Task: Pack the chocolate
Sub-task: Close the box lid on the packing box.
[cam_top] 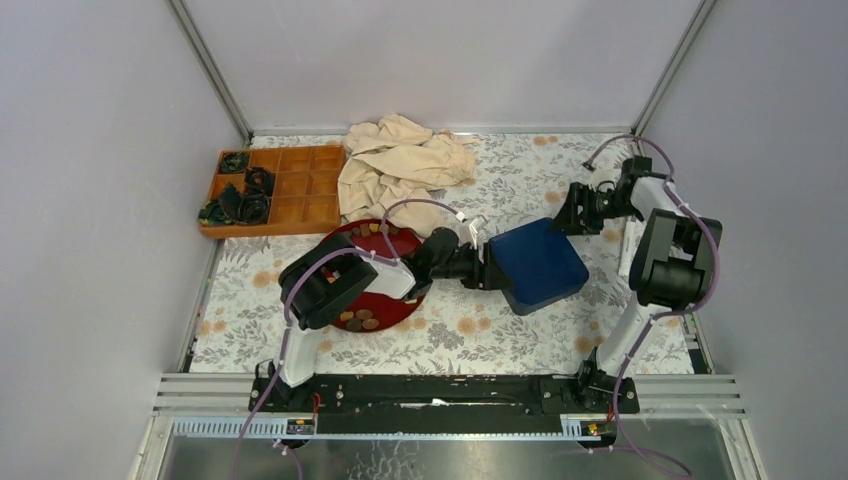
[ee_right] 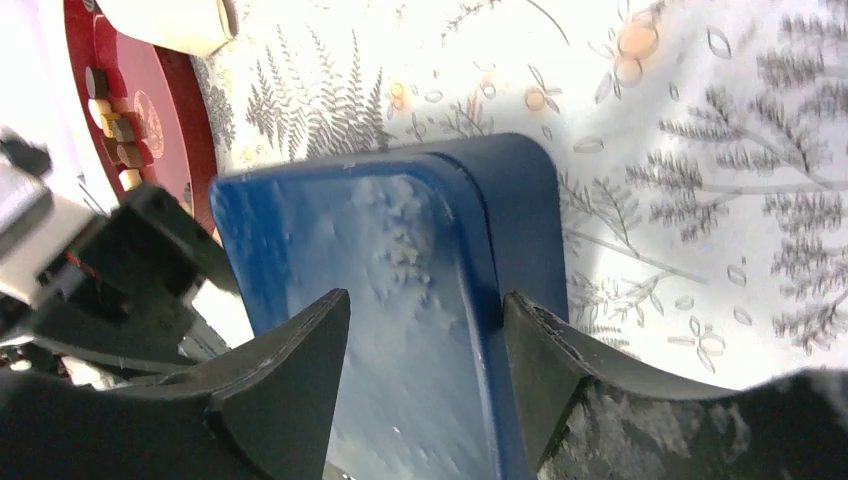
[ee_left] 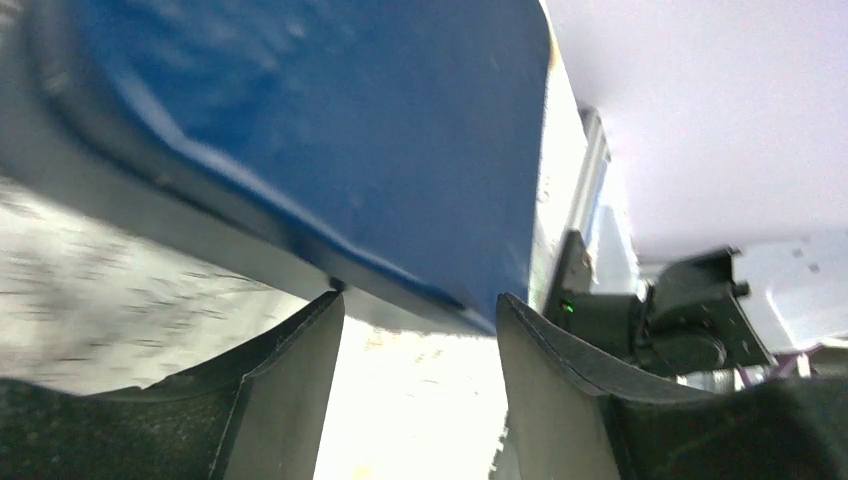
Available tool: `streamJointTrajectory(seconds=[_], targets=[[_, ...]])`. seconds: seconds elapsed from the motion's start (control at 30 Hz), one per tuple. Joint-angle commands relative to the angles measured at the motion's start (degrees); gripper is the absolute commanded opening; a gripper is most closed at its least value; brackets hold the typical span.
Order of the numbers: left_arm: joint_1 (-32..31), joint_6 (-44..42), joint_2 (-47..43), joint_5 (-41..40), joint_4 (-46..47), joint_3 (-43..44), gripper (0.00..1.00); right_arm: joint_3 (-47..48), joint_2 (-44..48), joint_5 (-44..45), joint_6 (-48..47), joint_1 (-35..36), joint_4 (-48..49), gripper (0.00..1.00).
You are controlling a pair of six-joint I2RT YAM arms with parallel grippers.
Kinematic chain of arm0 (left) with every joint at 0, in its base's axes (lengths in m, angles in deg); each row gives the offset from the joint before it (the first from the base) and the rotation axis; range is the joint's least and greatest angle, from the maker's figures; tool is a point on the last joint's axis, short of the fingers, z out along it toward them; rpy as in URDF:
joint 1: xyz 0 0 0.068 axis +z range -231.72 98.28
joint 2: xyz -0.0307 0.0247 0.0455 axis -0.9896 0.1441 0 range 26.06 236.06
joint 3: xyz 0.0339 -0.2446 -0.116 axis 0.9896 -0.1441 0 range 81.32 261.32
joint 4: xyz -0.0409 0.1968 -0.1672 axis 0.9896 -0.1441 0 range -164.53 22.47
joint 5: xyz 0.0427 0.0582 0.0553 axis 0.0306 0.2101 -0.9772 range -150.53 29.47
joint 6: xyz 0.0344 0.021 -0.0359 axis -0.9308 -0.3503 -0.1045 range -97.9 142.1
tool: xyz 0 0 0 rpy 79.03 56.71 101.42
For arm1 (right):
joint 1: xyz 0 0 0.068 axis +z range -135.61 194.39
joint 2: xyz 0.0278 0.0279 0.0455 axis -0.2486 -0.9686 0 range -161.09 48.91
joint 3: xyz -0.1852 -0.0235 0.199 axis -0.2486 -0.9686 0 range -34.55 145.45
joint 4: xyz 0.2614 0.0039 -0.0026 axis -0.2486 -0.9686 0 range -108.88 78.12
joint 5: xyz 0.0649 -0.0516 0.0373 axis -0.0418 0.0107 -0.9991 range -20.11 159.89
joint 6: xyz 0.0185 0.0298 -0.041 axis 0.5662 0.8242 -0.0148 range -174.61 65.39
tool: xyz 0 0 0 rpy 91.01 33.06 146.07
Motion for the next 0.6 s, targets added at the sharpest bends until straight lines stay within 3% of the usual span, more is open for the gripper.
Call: streamJointTrajectory(seconds=[0.0, 0.13, 0.3, 0.47, 0.53, 0.57], targets=[[-4.73, 7.68, 0.66, -0.08, 14.59, -2.41, 0.65, 7.61, -2.68, -1.17, -1.77, 2.15, -6.11, 0.65], [-5.34, 8.07, -2.63, -3.19, 18.83, -6.57, 0.66, 13.63, -2.74, 5.19, -5.15, 1.35, -8.46, 0.68], [-3.88, -1.29, -16.96, -12.57, 11.09, -15.52, 0.70, 18.34, 2.90, 8.85, -10.51, -0.66, -8.29, 0.72], [5.41, -5.63, -23.82, -13.30, 2.19, -19.61, 0.64, 14.49, 10.73, -2.93, -22.97, -0.01, -10.00, 0.69], [8.29, -7.80, -22.81, -11.56, -1.21, -18.16, 0.60, 10.05, 13.92, -2.94, -26.03, 1.25, -6.92, 0.67], [9.41, -8.72, -21.84, -10.67, -2.58, -16.90, 0.58, 7.64, 15.18, 1.11, -23.96, 1.87, -3.93, 0.66]])
